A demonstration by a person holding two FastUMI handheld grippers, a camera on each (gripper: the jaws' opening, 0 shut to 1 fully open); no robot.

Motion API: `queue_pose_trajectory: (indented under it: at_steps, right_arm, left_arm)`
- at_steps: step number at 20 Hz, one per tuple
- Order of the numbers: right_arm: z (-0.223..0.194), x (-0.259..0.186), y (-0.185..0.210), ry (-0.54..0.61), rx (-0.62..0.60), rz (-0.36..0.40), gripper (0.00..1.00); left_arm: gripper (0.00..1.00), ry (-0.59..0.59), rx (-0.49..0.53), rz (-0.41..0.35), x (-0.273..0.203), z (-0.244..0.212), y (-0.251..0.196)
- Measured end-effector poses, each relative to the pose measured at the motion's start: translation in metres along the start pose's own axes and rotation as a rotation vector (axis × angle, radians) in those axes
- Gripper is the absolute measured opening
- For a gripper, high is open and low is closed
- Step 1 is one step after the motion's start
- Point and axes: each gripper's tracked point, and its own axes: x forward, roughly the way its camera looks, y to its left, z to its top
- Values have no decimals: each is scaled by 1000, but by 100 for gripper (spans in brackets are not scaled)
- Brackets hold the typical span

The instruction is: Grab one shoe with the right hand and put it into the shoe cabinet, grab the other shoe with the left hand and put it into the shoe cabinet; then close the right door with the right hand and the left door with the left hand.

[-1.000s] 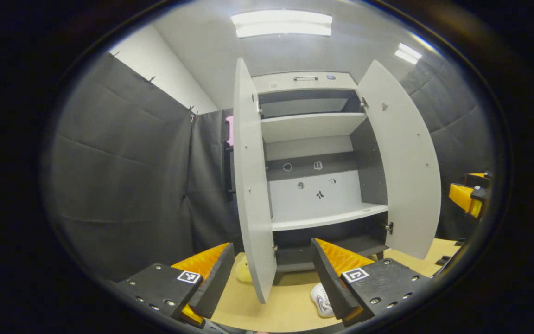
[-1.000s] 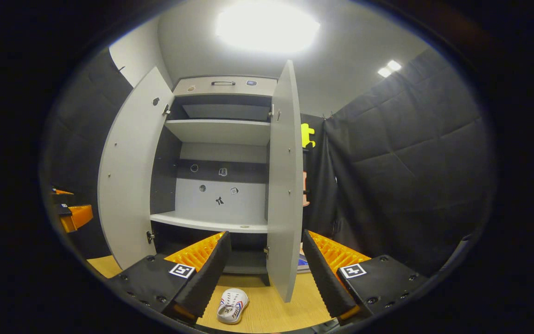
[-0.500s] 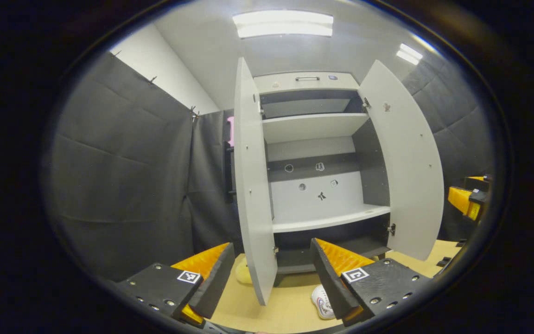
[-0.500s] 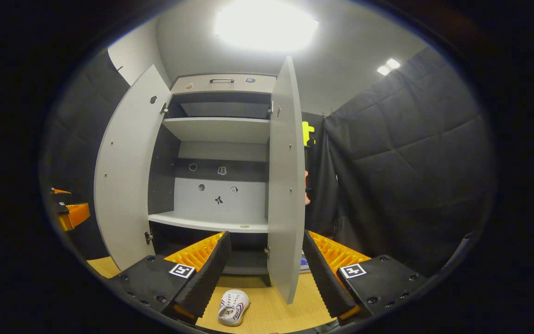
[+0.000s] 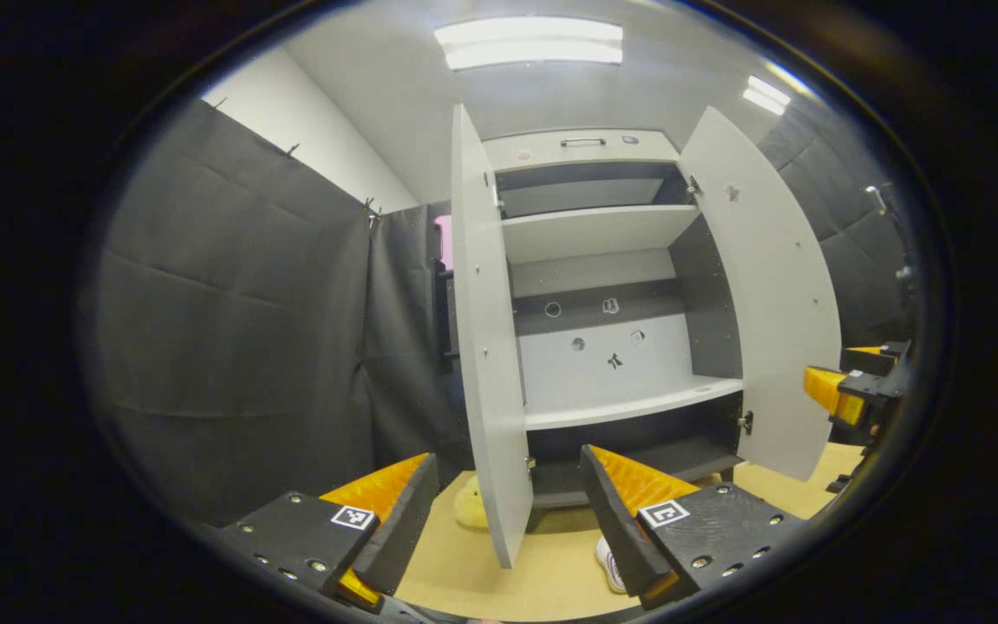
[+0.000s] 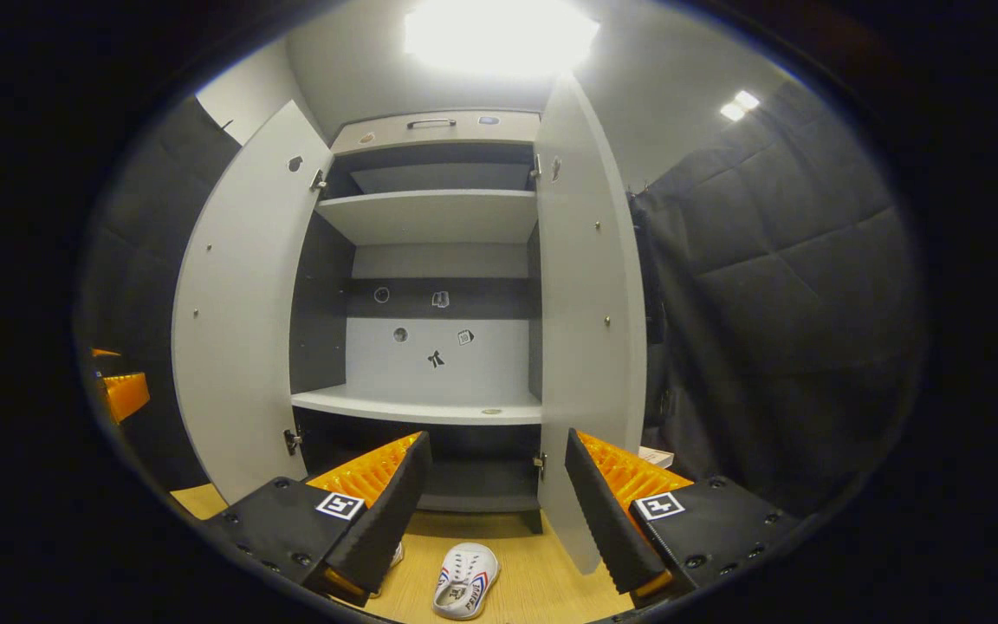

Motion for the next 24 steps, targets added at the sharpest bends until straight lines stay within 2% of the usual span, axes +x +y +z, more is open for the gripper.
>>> queue_pose_trajectory:
  at_steps: [5, 13, 24]
  right_arm:
    - [-39, 30, 16, 101, 4, 51, 98]
    - [-130, 70, 38, 315, -17, 108, 98]
    - [-241, 85, 61, 587, -5, 160, 98]
  left_arm:
    - [94, 12, 10, 35, -4, -3, 10]
    - [94, 28, 24, 58, -3, -8, 14]
    - [94, 75, 40, 82, -1, -28, 21]
